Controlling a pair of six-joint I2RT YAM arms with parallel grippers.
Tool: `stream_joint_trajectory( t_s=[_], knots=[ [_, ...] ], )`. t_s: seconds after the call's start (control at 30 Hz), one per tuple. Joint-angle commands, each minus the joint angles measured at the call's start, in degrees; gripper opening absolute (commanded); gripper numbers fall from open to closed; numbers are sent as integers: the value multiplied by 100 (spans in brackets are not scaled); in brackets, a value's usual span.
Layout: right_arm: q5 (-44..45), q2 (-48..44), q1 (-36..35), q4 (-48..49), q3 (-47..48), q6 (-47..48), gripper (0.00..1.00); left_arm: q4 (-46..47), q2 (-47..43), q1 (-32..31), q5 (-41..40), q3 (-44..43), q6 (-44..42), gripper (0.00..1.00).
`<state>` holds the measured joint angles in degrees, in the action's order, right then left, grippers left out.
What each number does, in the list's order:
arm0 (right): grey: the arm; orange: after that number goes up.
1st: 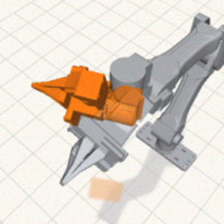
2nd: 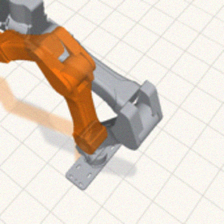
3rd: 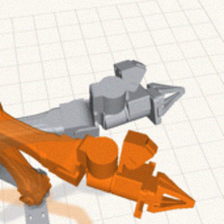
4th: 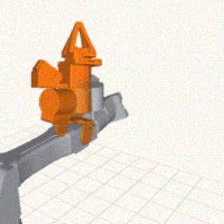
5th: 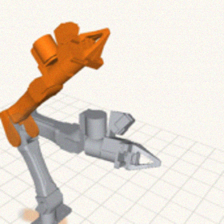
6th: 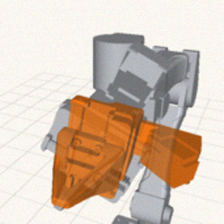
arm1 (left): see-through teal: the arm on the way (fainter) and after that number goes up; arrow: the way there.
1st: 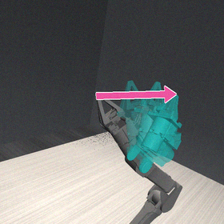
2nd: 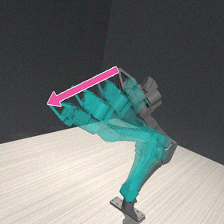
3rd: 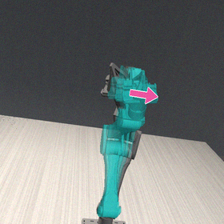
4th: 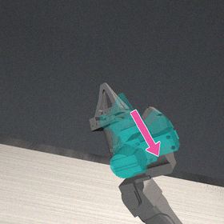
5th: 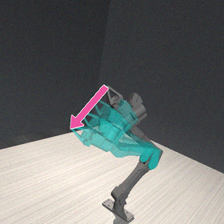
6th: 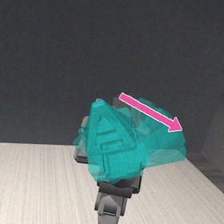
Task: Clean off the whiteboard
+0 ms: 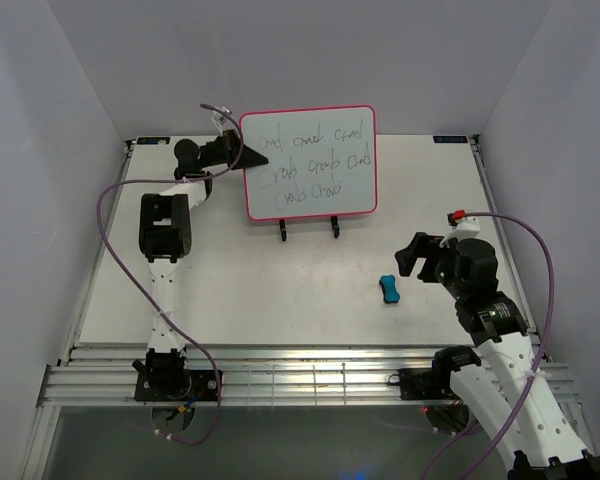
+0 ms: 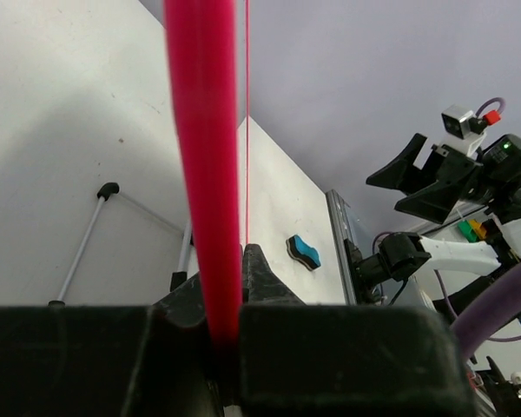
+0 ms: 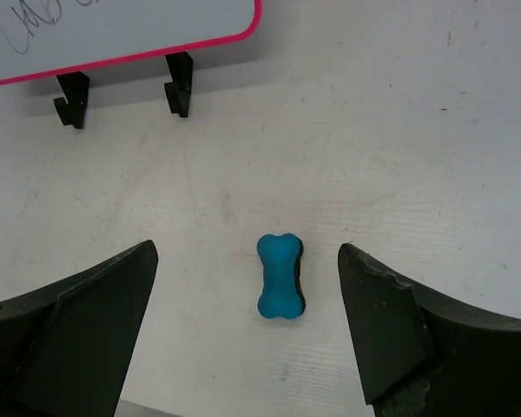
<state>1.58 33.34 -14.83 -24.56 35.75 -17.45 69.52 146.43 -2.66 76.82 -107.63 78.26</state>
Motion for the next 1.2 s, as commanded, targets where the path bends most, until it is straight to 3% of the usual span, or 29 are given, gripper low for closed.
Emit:
stream_joint_trajectory(
  t_s=[0.0,0.17,0.27,0.33,0.4,0.6,0.7,0.77,0.83,0.87,0.9,0.97,1.0,1.17],
  knots=[
    [-280,-178,-29,925,-286,-258,90,36,-1054,-68,-694,-311,260,0],
    [-70,426,-29,435,-113,-277,90,-446,-1835,-148,-694,-135,94,0],
    [-570,568,-29,320,11,-49,90,-1456,-2650,-130,-756,398,-678,0],
    [-397,524,-20,207,116,-13,92,-2418,-3153,-130,-975,847,-1284,0],
    [-282,515,-20,48,256,145,92,-2880,-3906,-121,-1229,1725,-1866,0],
    [-519,401,-2,-260,450,356,94,-3058,-5869,-24,-1854,4921,-2139,0],
    [-388,366,15,-497,652,453,97,-3530,-6704,-42,-1645,5514,-2297,0],
    [-255,445,6,-663,776,506,99,-4170,-7442,-51,-1582,5665,-2638,0],
    [-290,646,6,-700,802,523,99,-5575,-8204,-51,-1652,5666,-3630,0],
    [-316,699,6,-726,820,524,100,-6303,-8418,-51,-2044,5544,-4129,0],
    [-334,761,6,-752,829,524,100,-7833,-8594,-51,-2405,5369,-5118,0],
    [-326,788,6,-744,829,532,100,-8731,-9050,-60,-3342,5130,-5635,0],
    [-299,866,6,-717,837,550,94,-9188,-9184,-112,-3583,5121,-5759,0],
    [-492,1630,6,-779,838,637,87,-9650,-9685,-252,-3604,5427,-5866,0]
  ],
)
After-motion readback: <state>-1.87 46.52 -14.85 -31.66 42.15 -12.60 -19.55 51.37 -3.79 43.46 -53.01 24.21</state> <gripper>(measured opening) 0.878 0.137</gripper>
